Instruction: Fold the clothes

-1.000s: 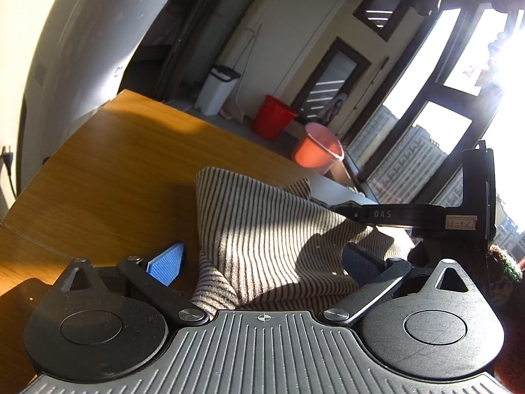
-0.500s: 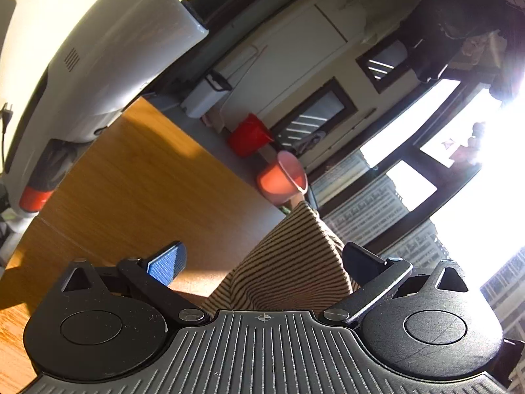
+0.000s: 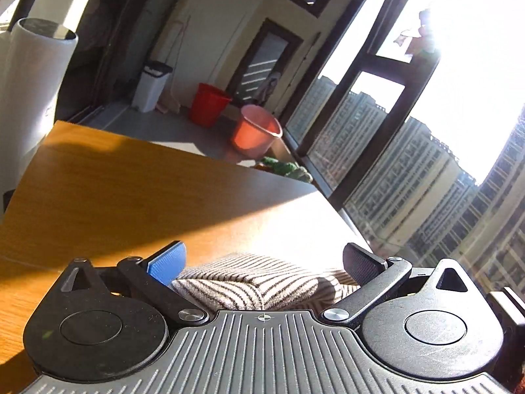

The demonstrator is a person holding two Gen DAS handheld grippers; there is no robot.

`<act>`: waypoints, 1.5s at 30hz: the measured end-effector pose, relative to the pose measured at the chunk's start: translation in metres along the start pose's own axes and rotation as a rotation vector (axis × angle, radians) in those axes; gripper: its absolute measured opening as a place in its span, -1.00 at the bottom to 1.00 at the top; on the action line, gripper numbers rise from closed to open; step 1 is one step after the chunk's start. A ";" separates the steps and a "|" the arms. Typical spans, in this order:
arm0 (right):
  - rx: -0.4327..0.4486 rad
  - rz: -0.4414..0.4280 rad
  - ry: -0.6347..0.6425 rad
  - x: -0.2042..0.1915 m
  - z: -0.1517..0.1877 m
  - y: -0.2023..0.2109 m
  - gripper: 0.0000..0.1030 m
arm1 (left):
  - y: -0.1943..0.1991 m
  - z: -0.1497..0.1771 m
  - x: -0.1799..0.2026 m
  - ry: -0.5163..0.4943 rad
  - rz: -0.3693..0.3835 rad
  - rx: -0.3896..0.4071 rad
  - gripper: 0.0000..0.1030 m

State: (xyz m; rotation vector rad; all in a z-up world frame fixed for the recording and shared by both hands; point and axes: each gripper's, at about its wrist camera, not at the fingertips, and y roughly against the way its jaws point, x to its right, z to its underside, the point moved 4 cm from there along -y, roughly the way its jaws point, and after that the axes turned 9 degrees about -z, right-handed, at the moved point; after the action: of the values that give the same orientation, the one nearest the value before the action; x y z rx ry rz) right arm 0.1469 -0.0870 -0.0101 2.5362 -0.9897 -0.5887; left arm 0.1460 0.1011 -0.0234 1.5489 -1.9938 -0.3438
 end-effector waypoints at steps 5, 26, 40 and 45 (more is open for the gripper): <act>0.222 0.061 -0.063 0.023 -0.033 0.063 -0.17 | 0.010 0.029 -0.016 -0.165 -0.156 -0.082 1.00; 0.041 0.180 -0.344 0.081 0.033 -0.007 -0.06 | -0.037 0.040 -0.058 0.460 0.172 -0.279 0.41; 0.122 0.153 -0.373 0.131 -0.022 -0.073 -0.37 | -0.099 -0.016 -0.069 0.345 -0.033 -0.118 -0.17; 0.159 0.142 -0.301 0.108 -0.030 -0.045 -0.43 | -0.064 -0.028 -0.051 0.282 0.012 -0.055 -0.43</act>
State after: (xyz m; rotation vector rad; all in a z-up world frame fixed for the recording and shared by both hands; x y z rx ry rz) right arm 0.2587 -0.1263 -0.0320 2.5312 -1.3573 -0.9008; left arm 0.2215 0.1351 -0.0499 1.4627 -1.7600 -0.1629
